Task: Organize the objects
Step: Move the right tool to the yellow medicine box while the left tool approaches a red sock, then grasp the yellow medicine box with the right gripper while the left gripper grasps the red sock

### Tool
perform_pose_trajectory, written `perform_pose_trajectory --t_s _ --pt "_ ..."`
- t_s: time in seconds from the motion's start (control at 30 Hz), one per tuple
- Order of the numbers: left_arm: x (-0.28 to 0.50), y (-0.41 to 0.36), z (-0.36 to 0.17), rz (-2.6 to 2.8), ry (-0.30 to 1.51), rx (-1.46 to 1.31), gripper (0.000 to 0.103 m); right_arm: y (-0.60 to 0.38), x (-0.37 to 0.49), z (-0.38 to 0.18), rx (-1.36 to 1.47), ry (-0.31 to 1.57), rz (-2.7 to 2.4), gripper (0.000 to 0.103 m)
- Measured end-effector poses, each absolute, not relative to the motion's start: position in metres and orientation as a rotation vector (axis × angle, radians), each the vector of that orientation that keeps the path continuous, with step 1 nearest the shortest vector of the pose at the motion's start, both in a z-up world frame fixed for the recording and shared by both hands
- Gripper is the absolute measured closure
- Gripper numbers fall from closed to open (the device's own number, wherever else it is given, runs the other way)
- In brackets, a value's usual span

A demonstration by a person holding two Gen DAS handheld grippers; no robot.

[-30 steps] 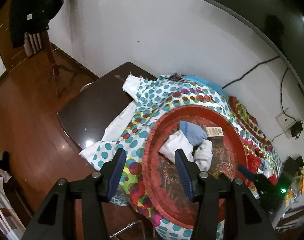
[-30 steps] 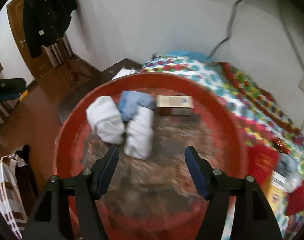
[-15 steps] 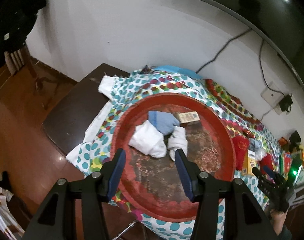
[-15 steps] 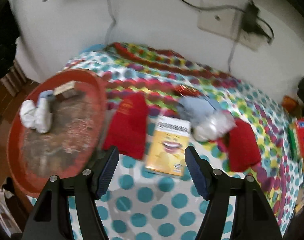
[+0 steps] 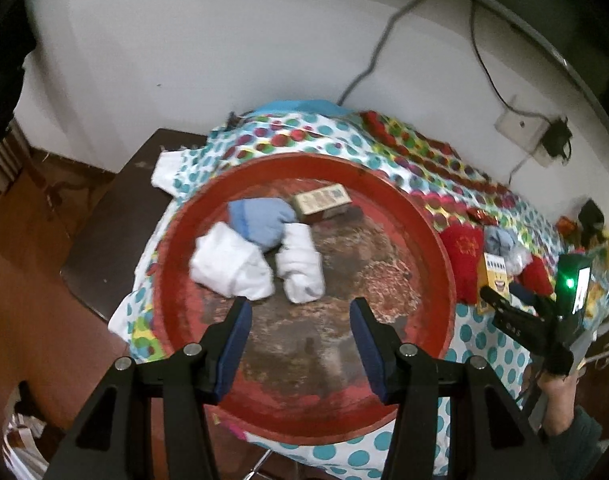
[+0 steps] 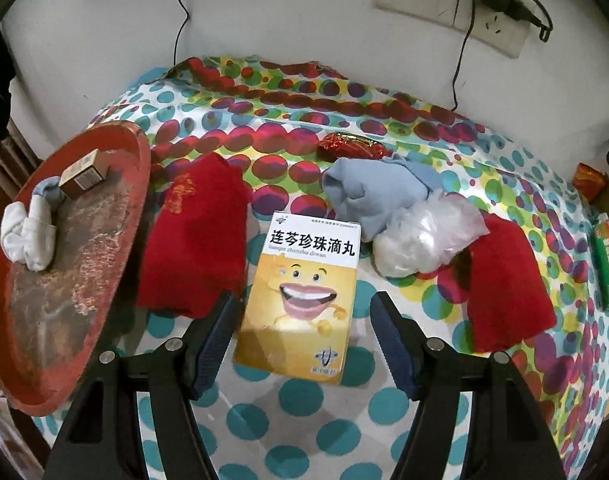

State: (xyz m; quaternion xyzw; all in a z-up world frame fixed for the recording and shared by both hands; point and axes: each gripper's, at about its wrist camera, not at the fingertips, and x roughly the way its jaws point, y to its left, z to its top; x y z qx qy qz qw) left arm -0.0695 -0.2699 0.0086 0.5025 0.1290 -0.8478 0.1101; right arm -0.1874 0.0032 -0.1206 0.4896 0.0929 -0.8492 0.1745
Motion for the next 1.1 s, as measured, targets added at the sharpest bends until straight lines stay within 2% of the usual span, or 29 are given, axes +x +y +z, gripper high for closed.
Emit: perform_pose_trajectory --t_s 0.07,0.17,0.57,0.67,0.77,0.93,1.1 --pt "-0.078 -0.252 0.003 -2.513 0.334 1.504 0.051 0.006 -0.189 -0.124 1.388 0.245 -2.394 0.039" --pt "-0.096 -0.221 -0.009 -2.528 0.237 1.588 0.051 0.016 -0.188 -0.127 1.372 0.231 -2.397 0.053" --pt "-0.181 -0.097 -0.036 -2.63 0.019 1.822 0.051 0.077 -0.162 -0.133 1.304 0.174 -2.434 0.053" --pt "-0.2 -0.082 -0.043 -2.611 0.023 1.86 0.051 0.079 -0.16 -0.134 1.285 0.179 -2.435 0.053" --pt "-0.216 -0.075 -0.051 -2.556 0.02 1.877 0.051 0.072 -0.151 -0.138 1.212 0.271 -2.466 0.053" --pt "-0.239 -0.073 -0.065 -2.486 0.004 1.902 0.051 0.076 -0.153 -0.138 1.21 0.219 -2.444 0.051" --pt "-0.256 -0.074 -0.079 -2.424 0.039 1.927 0.051 0.069 -0.152 -0.139 1.211 0.251 -2.441 0.047"
